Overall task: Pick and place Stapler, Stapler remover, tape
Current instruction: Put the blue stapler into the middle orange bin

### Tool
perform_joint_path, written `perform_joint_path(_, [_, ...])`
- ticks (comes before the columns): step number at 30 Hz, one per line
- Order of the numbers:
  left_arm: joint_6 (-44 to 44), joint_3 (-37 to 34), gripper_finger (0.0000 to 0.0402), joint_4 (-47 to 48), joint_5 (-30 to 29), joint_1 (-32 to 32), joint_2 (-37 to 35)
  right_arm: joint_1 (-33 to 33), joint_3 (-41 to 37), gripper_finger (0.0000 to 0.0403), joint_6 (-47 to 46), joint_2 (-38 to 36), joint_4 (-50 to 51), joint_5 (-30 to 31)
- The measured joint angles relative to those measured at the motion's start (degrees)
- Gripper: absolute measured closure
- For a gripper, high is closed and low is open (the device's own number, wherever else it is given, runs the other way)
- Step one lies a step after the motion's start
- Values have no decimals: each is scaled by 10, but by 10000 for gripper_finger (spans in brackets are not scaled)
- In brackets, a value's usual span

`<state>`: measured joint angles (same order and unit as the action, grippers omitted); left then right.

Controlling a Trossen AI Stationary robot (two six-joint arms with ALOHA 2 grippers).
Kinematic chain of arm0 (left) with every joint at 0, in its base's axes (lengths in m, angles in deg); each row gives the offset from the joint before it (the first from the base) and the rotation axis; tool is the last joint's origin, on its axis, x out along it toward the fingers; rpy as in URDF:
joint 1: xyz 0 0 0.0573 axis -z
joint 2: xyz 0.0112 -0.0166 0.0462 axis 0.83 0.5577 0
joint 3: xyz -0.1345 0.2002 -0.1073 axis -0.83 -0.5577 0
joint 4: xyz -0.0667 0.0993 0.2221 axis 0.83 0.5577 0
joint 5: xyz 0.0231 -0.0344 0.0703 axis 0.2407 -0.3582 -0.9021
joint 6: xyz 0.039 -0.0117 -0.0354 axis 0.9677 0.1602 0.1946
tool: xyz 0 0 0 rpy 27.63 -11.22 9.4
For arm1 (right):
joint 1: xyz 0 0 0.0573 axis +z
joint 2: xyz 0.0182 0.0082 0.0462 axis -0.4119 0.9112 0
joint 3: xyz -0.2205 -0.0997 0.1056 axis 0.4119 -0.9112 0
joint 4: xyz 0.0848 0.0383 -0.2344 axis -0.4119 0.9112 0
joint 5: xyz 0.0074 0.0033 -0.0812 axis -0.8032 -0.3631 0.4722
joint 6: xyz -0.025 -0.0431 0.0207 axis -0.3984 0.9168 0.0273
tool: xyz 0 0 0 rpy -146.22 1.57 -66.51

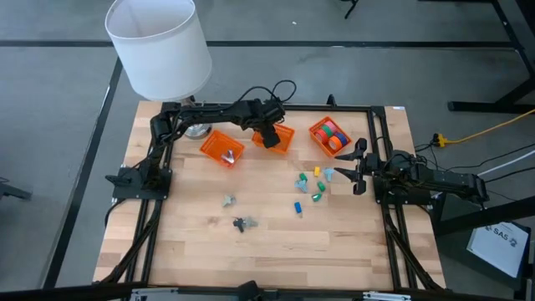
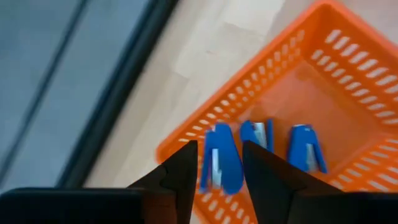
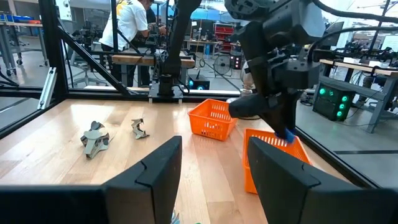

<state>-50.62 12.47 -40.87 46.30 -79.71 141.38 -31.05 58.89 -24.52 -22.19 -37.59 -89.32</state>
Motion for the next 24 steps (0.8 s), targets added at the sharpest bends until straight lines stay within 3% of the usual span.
perform_joint_path(4, [-5, 0, 262, -6, -45, 11, -4, 0, 0, 214, 0, 0, 0, 0])
perform_joint_path(14, [-4, 0, 230, -9, -44, 45, -9, 0, 0, 214, 0, 0, 0, 0])
perform_joint_path(24, [36, 0, 230, -47, -45, 117, -32, 0, 0, 214, 0, 0, 0, 0])
